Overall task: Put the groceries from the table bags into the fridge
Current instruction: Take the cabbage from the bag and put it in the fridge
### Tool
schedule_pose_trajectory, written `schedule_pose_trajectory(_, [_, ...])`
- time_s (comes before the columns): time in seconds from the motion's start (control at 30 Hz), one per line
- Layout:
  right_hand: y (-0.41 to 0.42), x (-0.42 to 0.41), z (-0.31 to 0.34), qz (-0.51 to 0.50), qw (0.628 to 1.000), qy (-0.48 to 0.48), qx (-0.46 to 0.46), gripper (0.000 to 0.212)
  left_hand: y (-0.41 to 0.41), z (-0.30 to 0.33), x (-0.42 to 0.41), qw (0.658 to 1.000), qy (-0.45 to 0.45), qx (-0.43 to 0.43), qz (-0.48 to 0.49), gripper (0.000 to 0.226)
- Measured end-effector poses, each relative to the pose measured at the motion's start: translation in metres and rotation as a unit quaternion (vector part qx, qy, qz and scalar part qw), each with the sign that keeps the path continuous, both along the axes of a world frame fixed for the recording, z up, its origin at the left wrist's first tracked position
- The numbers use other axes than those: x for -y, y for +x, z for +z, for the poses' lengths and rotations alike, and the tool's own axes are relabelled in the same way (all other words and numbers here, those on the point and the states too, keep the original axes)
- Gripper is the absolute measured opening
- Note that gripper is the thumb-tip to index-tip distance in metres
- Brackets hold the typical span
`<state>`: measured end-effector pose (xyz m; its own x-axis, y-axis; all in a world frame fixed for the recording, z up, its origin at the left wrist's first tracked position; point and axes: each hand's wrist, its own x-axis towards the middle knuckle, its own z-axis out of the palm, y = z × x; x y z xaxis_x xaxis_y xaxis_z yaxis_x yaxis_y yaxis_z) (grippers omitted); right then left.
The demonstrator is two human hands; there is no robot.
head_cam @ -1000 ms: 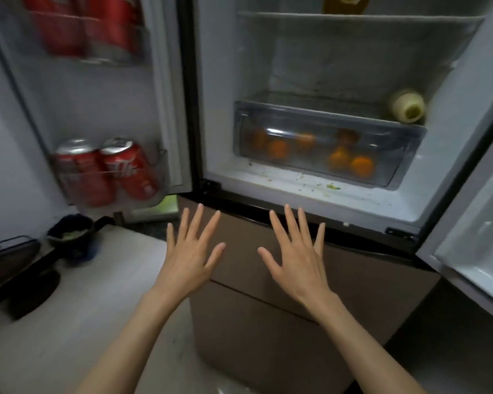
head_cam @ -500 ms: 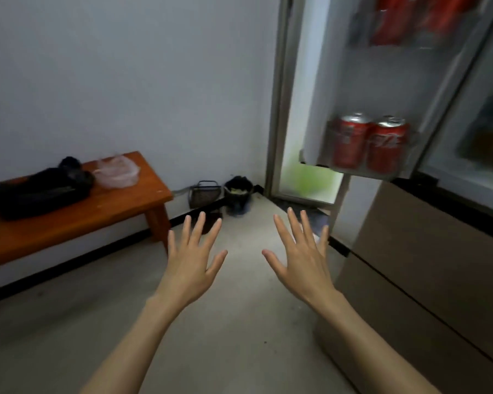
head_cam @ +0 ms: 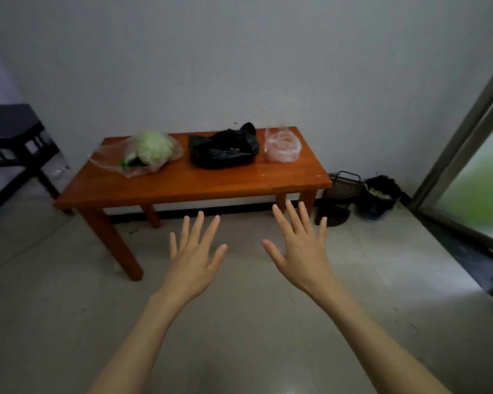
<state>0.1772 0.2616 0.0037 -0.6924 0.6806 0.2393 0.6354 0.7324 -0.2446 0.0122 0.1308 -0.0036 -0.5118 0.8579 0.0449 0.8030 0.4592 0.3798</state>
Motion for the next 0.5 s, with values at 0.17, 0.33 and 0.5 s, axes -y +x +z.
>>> schedule_pose_trajectory(0.17, [-0.082, -0.030, -0.009, 0.044, 0.999, 0.002, 0.003, 0.068, -0.068, -0.021, -0.012, 0.999, -0.018, 0.006, 0.034, 0.058])
schedule_pose_trajectory(0.33, [-0.170, -0.073, -0.013, 0.069, 0.997, -0.016, -0.010, 0.069, -0.147, -0.028, -0.049, 0.998, -0.028, 0.023, 0.048, 0.059])
schedule_pose_trajectory(0.5, [-0.246, -0.113, -0.010, 0.089, 0.996, -0.015, -0.020, 0.071, -0.221, -0.011, -0.092, 0.998, 0.005, 0.020, 0.053, 0.059])
